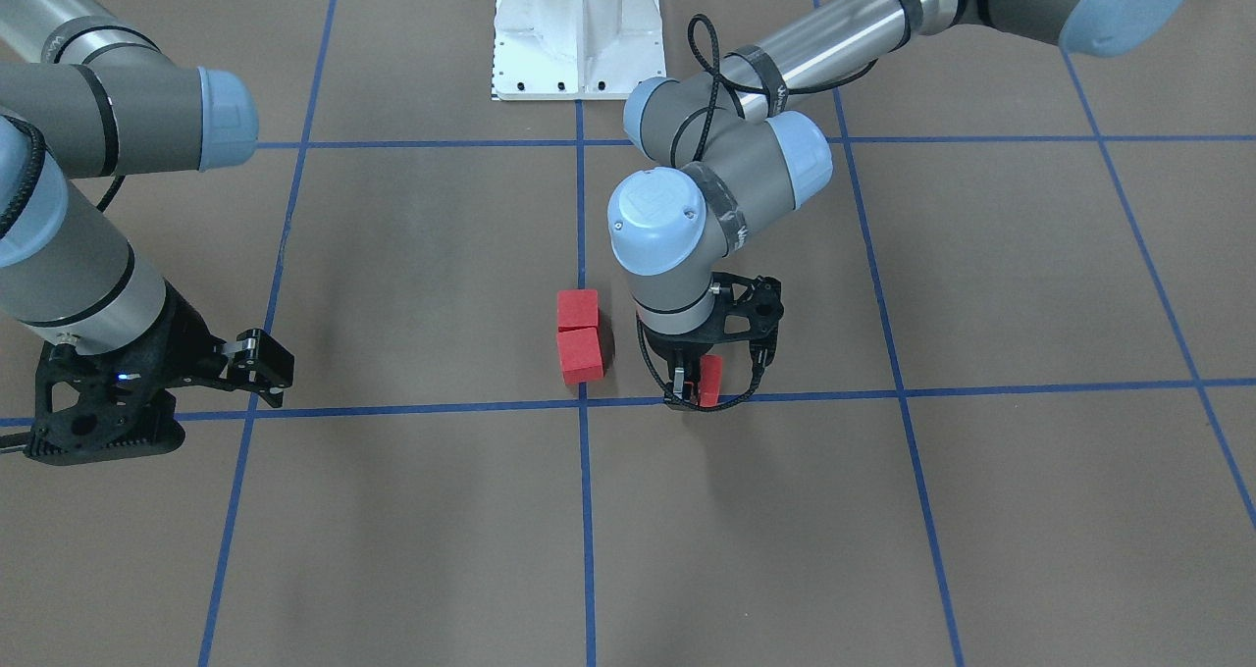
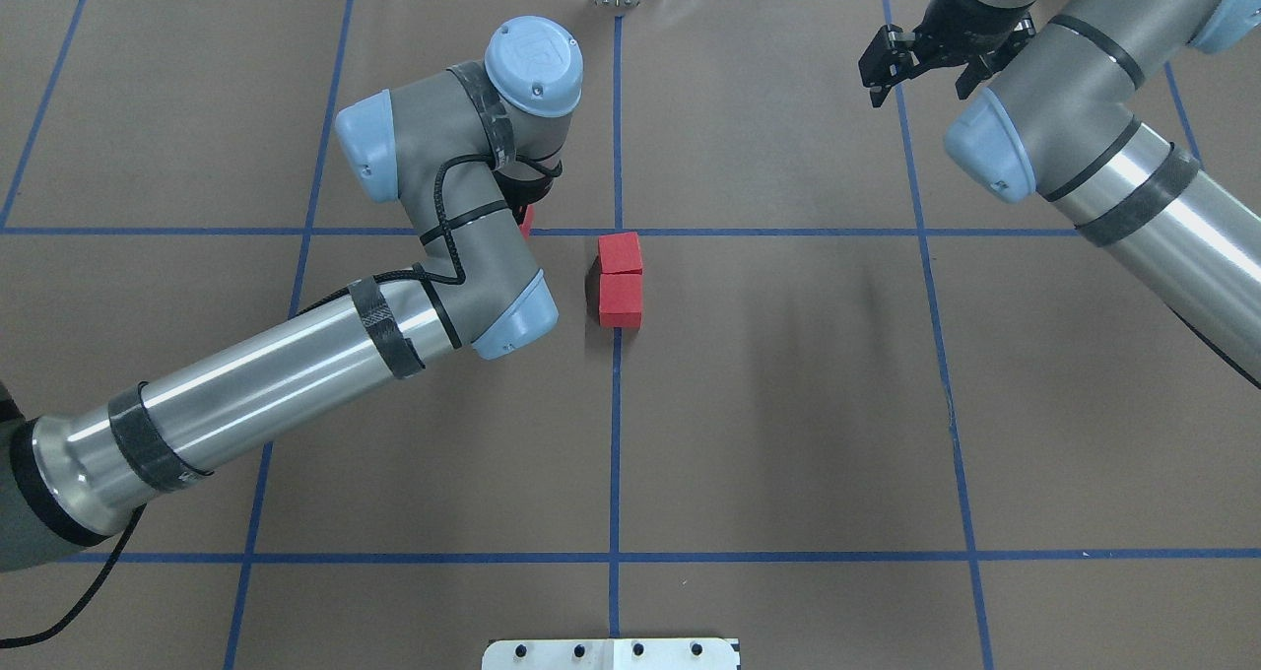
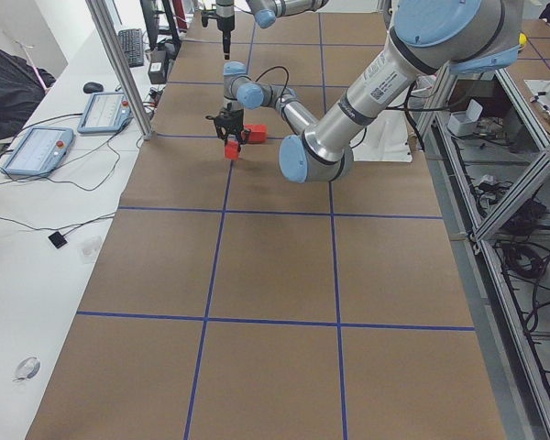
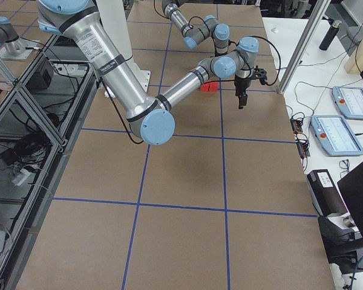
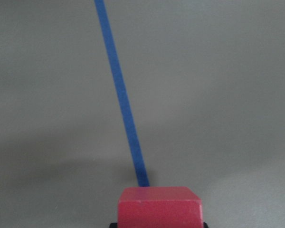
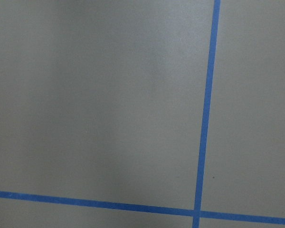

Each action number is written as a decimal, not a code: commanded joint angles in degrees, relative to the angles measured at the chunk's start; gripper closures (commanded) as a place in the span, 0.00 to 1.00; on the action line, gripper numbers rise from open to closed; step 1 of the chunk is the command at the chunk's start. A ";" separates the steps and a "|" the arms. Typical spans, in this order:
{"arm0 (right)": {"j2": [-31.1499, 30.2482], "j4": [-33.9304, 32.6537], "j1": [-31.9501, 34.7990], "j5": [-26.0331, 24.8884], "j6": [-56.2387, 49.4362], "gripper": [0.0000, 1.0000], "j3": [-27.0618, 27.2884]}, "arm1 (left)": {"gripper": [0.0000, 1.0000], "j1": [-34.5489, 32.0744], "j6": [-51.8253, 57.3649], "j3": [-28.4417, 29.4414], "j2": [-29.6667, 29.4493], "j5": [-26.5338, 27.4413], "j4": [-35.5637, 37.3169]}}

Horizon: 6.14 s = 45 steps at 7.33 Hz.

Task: Form red blocks into L shape at center
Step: 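Lift the red cube and carry it toward the center pair, then lower the held cube beside the center pair, nearer the left gripper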

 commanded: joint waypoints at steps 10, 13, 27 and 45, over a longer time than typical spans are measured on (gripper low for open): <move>-0.41 0.09 -0.03 -0.08 -0.26 0.01 0.73 | 1.00 2.52 -4.83 4.28 -6.06 -2.32 3.33; -0.41 0.09 -0.03 -0.08 -0.17 0.01 0.82 | 1.00 2.61 -4.92 7.00 -7.73 -2.32 3.15; -0.41 0.00 -0.03 -0.17 -0.35 0.01 0.64 | 0.82 4.11 -5.01 8.85 -8.61 -2.23 2.36; -0.14 0.00 0.15 -0.17 -0.35 0.01 0.38 | 0.00 4.72 -3.95 5.88 -8.26 -1.97 5.78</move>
